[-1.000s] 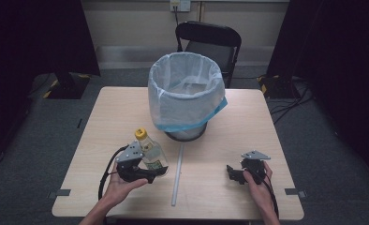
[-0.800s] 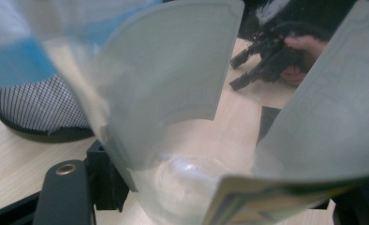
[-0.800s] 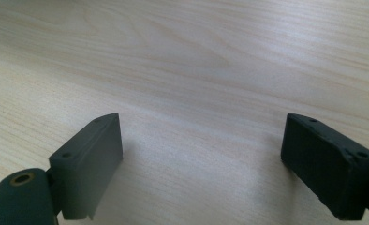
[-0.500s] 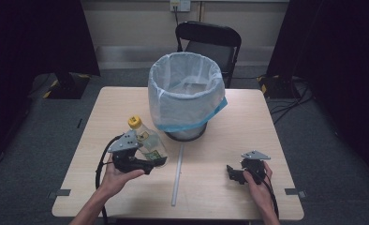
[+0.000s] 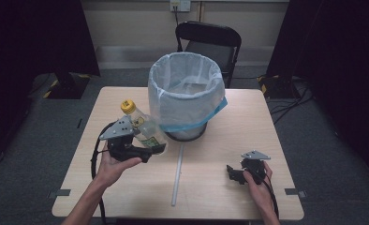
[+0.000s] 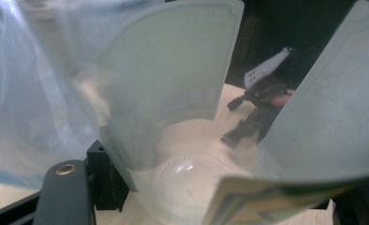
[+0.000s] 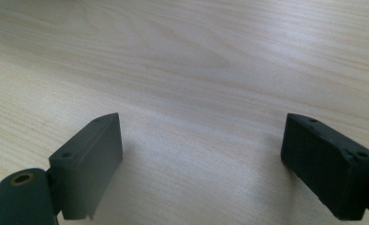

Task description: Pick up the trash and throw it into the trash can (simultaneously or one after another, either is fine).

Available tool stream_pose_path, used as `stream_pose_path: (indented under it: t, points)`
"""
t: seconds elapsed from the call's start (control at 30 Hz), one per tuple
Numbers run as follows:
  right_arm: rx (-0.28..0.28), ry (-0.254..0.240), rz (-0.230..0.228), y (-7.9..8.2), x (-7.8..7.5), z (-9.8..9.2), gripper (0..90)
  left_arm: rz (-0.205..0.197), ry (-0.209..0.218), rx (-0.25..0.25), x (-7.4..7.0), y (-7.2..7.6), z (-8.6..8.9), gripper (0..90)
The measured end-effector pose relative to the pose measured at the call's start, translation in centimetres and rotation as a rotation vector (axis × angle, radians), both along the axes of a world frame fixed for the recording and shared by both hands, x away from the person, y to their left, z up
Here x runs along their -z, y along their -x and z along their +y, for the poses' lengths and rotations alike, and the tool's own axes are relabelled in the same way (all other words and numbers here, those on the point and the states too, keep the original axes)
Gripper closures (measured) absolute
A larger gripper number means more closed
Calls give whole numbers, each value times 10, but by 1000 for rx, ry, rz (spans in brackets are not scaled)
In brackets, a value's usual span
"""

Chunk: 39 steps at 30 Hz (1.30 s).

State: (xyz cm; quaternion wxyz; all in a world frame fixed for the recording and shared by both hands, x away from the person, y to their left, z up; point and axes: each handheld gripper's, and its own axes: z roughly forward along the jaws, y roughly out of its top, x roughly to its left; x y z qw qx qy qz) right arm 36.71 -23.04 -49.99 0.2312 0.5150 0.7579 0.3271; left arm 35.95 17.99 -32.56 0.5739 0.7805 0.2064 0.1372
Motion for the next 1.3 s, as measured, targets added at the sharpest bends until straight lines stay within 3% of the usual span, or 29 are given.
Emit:
stream_pose_path:
  t: [0.1, 0.47, 0.77, 0.93, 1.3]
  points:
    - [0, 0, 0, 0, 0, 0, 121, -14, 15, 12, -14, -3, -4, 282]
    - [0, 0, 0, 0, 0, 0, 120, -50, 52, 22, -44, -12, -12, 282]
    - [0, 0, 0, 0, 0, 0, 121, -75, 67, 49, -73, -33, -21, 281]
    - [0, 0, 0, 0, 0, 0, 120, -93, 60, 64, -82, -39, -25, 282]
    - [0, 1, -1, 0, 0, 0, 120, -98, 91, 21, -97, -60, -32, 281]
